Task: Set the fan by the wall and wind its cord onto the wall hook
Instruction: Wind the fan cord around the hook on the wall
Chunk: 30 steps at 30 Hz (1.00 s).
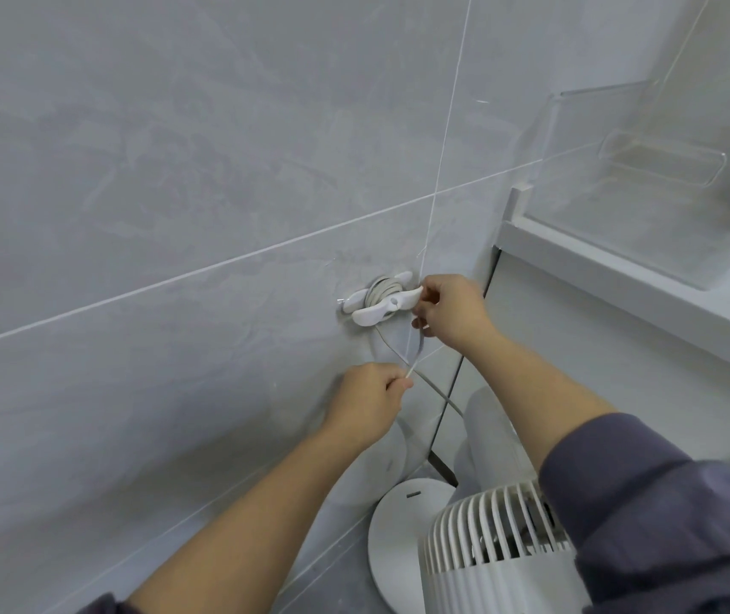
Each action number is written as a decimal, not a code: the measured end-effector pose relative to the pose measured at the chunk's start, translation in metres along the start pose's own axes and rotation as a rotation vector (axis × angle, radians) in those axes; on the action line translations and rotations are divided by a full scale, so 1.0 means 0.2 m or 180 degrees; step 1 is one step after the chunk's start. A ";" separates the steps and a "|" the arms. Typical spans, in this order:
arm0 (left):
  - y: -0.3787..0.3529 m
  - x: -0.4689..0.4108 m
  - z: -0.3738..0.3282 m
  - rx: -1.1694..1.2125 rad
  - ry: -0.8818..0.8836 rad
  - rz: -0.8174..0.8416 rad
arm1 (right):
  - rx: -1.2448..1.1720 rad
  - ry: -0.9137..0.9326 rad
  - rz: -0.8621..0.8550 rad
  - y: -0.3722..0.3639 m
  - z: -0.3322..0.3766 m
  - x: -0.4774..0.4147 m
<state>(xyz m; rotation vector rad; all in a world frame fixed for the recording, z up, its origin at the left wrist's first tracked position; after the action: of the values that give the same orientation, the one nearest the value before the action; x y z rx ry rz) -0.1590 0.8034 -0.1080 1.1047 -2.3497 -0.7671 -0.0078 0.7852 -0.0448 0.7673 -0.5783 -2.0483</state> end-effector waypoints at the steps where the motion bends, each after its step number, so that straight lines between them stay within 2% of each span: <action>1: 0.00 0.00 0.03 -0.0094 0.0073 0.0024 | 0.0063 -0.0016 0.0114 -0.02 0.00 0.00; 6: 0.03 -0.01 0.15 -0.0292 0.0390 -0.0002 | 0.0004 -0.0177 0.0523 -0.03 0.00 0.02; 11: 0.08 0.04 0.25 0.0160 0.0847 0.0056 | -0.0161 -0.0184 0.0783 -0.02 0.01 0.05; 15: 0.13 0.10 0.33 0.0854 0.1211 0.0020 | -0.0217 0.0044 0.0450 0.00 0.05 0.04; 18: 0.18 0.13 0.36 0.1330 0.1316 -0.0068 | 0.0062 0.0538 0.0168 0.02 0.09 0.03; 20: 0.22 0.16 0.37 0.1669 0.1334 -0.0191 | 0.0189 0.0733 0.0011 0.04 0.12 0.03; 24: 0.29 0.23 0.34 0.2110 0.1173 -0.0572 | 0.0142 0.0617 -0.0210 0.09 0.17 0.02; 27: 0.34 0.26 0.28 0.2262 0.0980 -0.0933 | 0.0246 0.0306 -0.0085 0.08 0.15 0.03; 30: 0.39 0.29 0.23 0.2317 0.0824 -0.1197 | -0.0197 0.0205 0.0035 0.07 0.15 0.06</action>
<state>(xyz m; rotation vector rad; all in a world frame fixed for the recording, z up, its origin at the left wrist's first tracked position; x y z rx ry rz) -0.2637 0.8131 -0.0837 1.8430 -2.2569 0.1711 -0.0272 0.7724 -0.0181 0.7889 -0.4797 -2.0144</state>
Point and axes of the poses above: each hand's wrist, its own x-axis away from the middle knuckle, its own y-axis out of the back of the hand, z = x × y, the point moved 4 cm from there along -x, towards the middle knuckle, and after that the axes turned 14 degrees about y, right-handed, at the moved point
